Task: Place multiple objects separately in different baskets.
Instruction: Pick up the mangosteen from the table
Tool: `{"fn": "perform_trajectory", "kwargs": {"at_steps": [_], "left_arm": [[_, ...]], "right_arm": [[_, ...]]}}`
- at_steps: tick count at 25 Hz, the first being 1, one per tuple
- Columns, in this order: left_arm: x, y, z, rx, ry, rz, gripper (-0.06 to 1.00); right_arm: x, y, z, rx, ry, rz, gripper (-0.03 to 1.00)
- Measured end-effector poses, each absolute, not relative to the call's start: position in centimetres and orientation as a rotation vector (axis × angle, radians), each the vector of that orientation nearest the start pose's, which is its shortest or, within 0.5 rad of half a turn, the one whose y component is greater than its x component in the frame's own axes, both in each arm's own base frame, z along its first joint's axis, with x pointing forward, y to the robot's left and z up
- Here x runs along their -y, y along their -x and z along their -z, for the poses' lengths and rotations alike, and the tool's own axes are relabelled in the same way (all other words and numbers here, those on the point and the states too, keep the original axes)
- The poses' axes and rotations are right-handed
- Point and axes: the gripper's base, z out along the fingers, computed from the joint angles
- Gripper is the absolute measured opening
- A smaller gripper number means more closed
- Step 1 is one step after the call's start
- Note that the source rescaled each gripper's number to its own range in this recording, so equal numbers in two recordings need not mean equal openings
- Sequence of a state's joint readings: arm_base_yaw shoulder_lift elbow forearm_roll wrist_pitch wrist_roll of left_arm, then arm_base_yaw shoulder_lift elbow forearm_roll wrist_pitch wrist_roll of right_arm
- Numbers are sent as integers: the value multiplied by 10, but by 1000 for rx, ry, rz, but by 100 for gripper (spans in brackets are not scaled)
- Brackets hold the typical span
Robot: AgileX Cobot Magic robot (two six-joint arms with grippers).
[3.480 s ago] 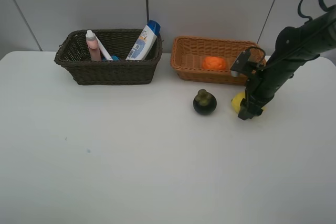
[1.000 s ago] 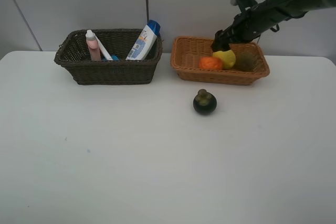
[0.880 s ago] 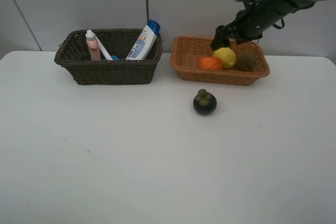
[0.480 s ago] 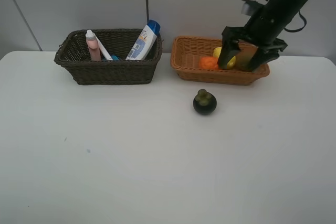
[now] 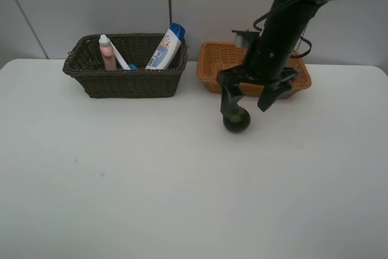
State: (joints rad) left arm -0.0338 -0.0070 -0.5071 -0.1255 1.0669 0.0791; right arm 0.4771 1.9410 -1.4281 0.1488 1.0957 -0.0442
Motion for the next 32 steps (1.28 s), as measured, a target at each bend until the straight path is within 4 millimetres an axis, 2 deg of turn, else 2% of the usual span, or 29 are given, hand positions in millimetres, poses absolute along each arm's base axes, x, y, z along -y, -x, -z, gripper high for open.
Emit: {"fn": "perform_trajectory", "kwargs": {"at_steps": [4,7,24,32], "left_arm": [[10,8,-279,-2028,-122,121,99],[10,8,-279,-2028,-122,121,99],[10,8,-279,-2028,-122,121,99],[10,8,-279,-2028,-122,121,99]], "right_arm": [[-203,-332,-199,-2935,738,-239,100],[-204,-335,-195,-2915,742,-225,100],[-201,-353,-139,-2912,854,-21,100],[-203,-357,-107,-2940,864,-10,100]]}}
